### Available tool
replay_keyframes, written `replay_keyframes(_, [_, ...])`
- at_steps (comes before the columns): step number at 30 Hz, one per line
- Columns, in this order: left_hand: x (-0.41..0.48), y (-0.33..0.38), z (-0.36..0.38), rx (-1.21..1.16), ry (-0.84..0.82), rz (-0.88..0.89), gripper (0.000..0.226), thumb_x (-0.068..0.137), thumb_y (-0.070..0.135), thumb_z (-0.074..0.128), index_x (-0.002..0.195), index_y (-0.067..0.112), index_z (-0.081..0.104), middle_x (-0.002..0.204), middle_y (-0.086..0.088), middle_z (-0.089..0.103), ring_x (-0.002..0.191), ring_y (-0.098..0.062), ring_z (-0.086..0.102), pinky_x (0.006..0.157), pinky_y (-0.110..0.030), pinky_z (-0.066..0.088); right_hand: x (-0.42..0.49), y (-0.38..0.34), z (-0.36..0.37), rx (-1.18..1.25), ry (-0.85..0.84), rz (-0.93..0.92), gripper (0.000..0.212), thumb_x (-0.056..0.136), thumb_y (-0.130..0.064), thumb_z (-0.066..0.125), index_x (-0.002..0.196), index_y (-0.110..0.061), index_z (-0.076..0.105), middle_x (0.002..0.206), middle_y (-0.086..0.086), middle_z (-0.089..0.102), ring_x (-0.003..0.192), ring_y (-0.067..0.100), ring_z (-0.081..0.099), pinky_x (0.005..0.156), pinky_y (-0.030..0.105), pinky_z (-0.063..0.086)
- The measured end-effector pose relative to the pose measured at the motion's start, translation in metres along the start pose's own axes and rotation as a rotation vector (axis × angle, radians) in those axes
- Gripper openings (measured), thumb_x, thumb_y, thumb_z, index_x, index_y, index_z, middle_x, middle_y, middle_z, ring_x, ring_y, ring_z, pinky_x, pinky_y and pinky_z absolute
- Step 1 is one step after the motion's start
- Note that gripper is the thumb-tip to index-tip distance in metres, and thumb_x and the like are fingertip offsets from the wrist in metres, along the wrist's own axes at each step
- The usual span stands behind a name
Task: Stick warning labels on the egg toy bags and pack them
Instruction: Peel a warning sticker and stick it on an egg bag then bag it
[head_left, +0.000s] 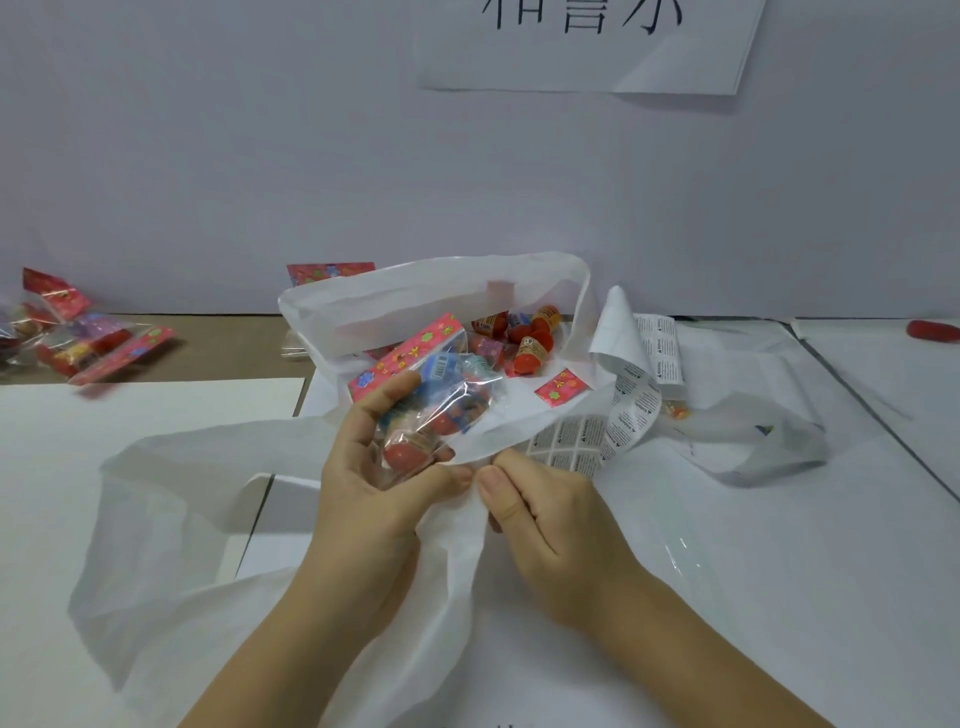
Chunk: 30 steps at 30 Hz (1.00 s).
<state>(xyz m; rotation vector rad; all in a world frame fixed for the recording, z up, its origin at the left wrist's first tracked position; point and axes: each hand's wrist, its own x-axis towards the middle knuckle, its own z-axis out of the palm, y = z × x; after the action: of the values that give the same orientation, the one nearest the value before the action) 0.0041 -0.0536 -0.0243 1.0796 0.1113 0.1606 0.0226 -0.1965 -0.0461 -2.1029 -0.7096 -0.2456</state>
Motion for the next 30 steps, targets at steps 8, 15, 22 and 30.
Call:
replay_keyframes(8, [0.003, 0.002, -0.003, -0.089, -0.055, -0.119, 0.081, 0.049, -0.022, 0.064, 0.117, 0.022, 0.065, 0.099, -0.009, 0.076, 0.081, -0.024, 0.072, 0.061, -0.031, 0.060, -0.001, 0.006, -0.004, 0.156, -0.039, -0.018, 0.041, 0.098, -0.038, 0.034, 0.072, -0.013, 0.054, 0.062, -0.012, 0.052, 0.059, 0.007, 0.050, 0.059, 0.032, 0.042])
replay_keyframes(15, [0.003, 0.006, -0.003, -0.104, -0.061, -0.153, 0.083, 0.048, -0.022, 0.067, 0.121, 0.017, 0.060, 0.096, -0.007, 0.077, 0.077, -0.021, 0.074, 0.057, -0.025, 0.057, 0.000, 0.012, -0.001, 0.181, -0.011, -0.046, 0.036, 0.098, -0.032, 0.036, 0.074, -0.014, 0.054, 0.063, -0.017, 0.052, 0.057, 0.002, 0.050, 0.056, 0.017, 0.039])
replay_keyframes(22, [0.006, 0.012, -0.005, -0.080, 0.041, -0.053, 0.083, 0.047, -0.019, 0.068, 0.122, 0.016, 0.059, 0.093, -0.002, 0.077, 0.076, -0.013, 0.073, 0.060, -0.019, 0.056, 0.002, 0.004, 0.003, 0.140, 0.101, 0.178, 0.042, 0.088, -0.054, 0.034, 0.059, -0.025, 0.040, 0.051, -0.006, 0.043, 0.049, 0.009, 0.040, 0.051, 0.039, 0.036])
replay_keyframes(30, [0.020, 0.020, -0.020, -0.149, 0.151, 0.086, 0.073, 0.059, -0.006, 0.061, 0.127, 0.021, 0.055, 0.103, 0.001, 0.075, 0.083, -0.014, 0.071, 0.066, -0.026, 0.059, 0.000, -0.028, 0.002, 0.912, -0.544, 0.772, 0.039, 0.067, -0.050, 0.075, 0.093, -0.022, 0.074, 0.090, 0.004, 0.070, 0.067, 0.019, 0.062, 0.054, 0.030, 0.054])
